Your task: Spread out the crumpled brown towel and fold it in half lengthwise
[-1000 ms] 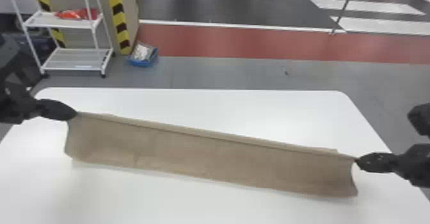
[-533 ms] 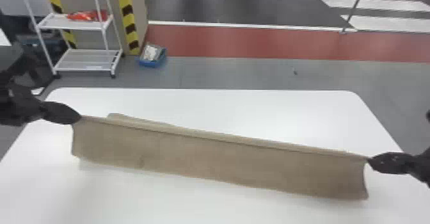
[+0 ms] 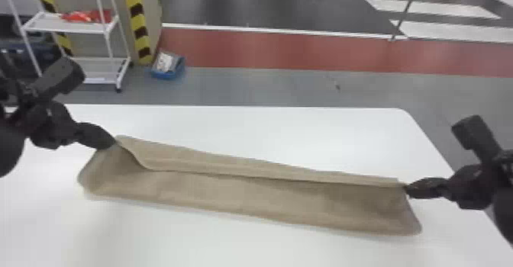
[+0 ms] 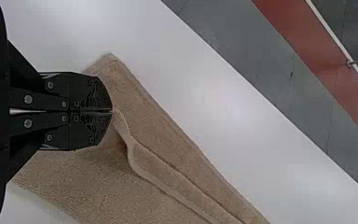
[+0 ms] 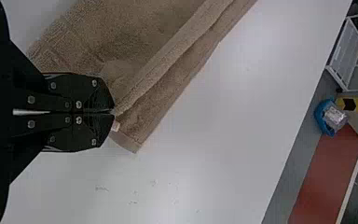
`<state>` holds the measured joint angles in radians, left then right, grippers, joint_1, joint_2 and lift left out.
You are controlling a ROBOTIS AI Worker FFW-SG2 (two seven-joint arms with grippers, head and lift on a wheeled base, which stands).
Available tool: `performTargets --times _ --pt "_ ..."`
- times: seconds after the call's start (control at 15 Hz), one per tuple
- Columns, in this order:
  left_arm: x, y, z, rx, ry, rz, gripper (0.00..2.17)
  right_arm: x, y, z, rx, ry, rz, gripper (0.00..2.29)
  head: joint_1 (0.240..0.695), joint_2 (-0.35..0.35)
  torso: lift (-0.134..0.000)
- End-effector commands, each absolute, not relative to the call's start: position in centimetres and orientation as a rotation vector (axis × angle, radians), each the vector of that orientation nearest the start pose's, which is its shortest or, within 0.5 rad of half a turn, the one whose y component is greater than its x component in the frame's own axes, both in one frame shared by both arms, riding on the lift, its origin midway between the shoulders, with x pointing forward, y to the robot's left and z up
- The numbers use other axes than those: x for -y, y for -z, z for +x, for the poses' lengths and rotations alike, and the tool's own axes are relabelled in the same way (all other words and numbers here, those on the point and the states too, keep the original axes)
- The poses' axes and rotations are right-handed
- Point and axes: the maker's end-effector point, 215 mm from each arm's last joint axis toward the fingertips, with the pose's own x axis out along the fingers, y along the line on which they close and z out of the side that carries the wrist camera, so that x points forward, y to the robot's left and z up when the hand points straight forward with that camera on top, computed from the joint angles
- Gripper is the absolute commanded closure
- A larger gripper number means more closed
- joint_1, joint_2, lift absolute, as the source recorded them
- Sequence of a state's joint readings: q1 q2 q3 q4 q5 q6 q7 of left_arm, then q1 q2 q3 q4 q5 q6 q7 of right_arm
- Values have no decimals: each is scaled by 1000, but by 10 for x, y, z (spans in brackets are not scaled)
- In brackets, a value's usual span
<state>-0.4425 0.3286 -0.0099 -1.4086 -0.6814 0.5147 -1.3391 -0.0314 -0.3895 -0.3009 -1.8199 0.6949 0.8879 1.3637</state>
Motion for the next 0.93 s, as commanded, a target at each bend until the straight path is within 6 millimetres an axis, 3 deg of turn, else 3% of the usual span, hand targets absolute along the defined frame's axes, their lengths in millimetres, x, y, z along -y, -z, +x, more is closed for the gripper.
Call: performTargets --times 0.0,0.4,0.67,0.87 --pt "-291 371 593 -750 813 584 1544 450 406 453 -957 -415 -282 1629 695 -145 -124" --pt "-300 371 611 -753 753 571 1544 473 426 451 -1013 -383 -226 1629 695 -179 -124" --pt "-276 375 615 -737 765 560 1544 464 421 459 -982 -396 -194 1629 695 -179 -124" --pt "-262 365 620 -723 778 563 1544 467 414 463 -958 -393 -172 1629 695 -192 -124"
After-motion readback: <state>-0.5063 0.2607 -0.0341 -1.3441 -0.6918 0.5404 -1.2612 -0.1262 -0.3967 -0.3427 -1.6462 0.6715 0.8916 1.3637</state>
